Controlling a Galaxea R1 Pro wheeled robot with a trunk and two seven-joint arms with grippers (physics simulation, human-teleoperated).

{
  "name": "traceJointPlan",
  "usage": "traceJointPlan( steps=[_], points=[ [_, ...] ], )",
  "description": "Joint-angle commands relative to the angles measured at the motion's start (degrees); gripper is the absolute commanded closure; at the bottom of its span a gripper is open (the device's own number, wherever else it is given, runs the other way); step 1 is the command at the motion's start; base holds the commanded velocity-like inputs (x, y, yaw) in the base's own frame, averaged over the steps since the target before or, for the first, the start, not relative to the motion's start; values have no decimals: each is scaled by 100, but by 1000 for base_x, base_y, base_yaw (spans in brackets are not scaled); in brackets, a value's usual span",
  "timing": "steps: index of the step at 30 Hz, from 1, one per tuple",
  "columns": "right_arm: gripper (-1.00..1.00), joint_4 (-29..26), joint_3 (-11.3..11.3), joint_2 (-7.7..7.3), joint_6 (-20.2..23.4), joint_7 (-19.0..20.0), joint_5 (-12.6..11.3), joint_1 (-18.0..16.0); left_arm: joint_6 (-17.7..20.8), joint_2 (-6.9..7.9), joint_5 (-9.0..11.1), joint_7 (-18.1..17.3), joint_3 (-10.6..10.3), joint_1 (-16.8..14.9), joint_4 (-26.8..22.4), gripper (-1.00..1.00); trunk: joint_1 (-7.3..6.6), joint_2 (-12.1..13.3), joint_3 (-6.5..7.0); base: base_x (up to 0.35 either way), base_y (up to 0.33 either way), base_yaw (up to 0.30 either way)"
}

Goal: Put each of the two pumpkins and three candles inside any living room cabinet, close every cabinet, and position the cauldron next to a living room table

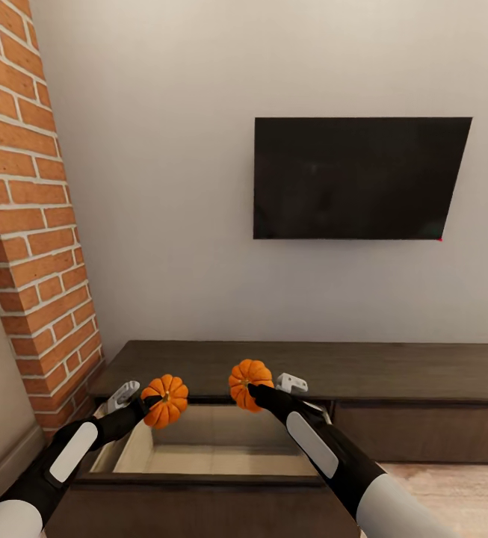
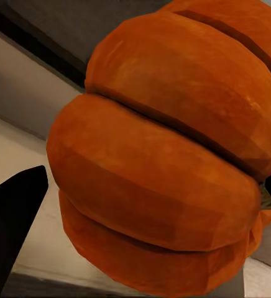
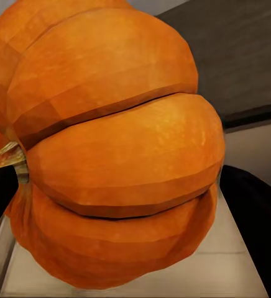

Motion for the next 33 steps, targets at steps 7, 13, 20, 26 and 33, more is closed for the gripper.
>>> traceJointPlan(
  steps=[7,13,20,26,33],
  points=[
    [100,-10,18,-2,7,-35,-34,-6,8,5,13,-4,-14,-4,-8,100,1,-3,15,51,-3,-110],
    [100,-10,20,-2,7,-33,-34,-6,7,6,8,6,-14,-4,-6,100,1,-3,28,108,-83,-77],
    [100,-10,21,-2,7,-31,-34,-6,-1,14,13,-49,6,-4,-12,100,1,-3,29,18,-14,-4],
    [100,-10,21,-2,7,-31,-34,-6,-1,14,18,-49,24,-4,-12,100,89,-164,-43,1,0,0],
    [100,-10,22,-2,7,-31,-34,-6,1,7,2,16,-3,-4,-4,100,243,-444,-169,0,0,0]
  ],
)
